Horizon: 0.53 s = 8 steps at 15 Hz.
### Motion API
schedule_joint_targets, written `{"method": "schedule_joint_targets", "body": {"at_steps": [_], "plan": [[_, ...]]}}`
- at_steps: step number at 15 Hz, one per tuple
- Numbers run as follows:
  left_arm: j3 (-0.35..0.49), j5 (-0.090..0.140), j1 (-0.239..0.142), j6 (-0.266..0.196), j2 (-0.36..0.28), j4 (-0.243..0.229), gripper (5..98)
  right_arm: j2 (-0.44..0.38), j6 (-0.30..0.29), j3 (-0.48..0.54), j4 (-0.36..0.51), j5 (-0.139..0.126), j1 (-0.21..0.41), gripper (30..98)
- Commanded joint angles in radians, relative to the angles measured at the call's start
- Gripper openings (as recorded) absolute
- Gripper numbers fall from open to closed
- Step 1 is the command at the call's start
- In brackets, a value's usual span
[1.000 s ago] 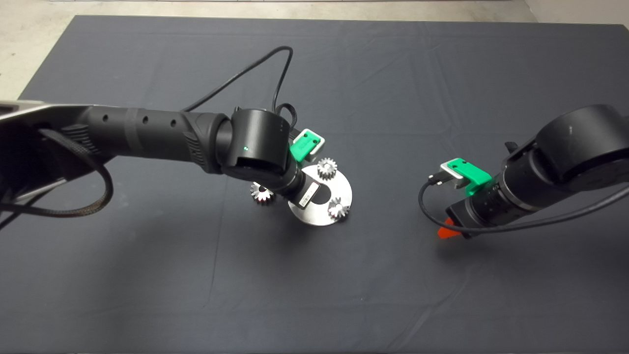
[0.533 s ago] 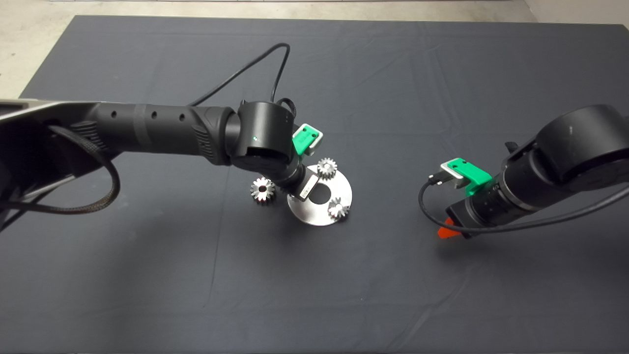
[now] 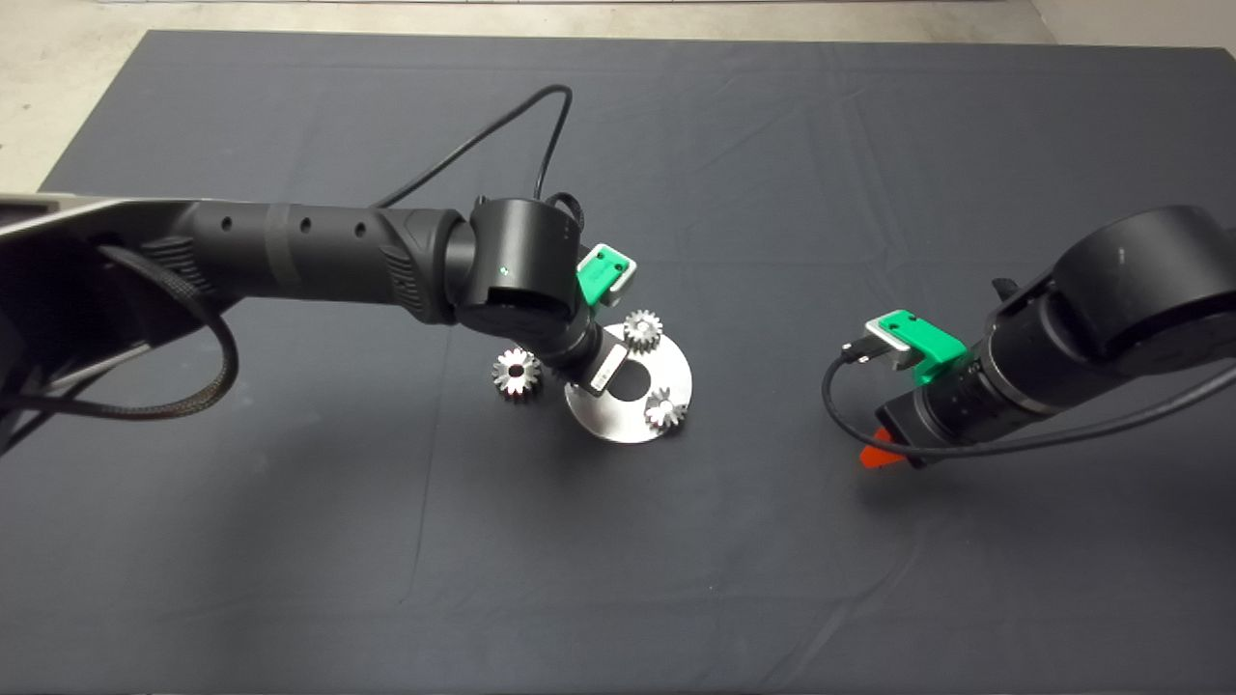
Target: Remove an incorrectly installed larger gear and replace it with the correct smaller gear
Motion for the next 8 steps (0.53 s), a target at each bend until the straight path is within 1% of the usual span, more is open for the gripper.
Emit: {"method": "schedule_joint_targets", "body": {"at_steps": [1, 4, 8], "plan": [[0.044, 0.047, -0.022, -0.031, 0.010, -0.057, 21.7, 0.002, 0.003, 0.009, -0.029, -0.072, 0.014, 63.6], [0.035, 0.050, -0.027, -0.031, 0.007, -0.057, 21.7, 0.003, 0.003, 0.009, -0.029, -0.072, 0.014, 63.6], [0.020, 0.047, -0.026, -0.031, 0.007, -0.050, 21.7, 0.003, 0.003, 0.012, -0.029, -0.072, 0.014, 63.6]]}}
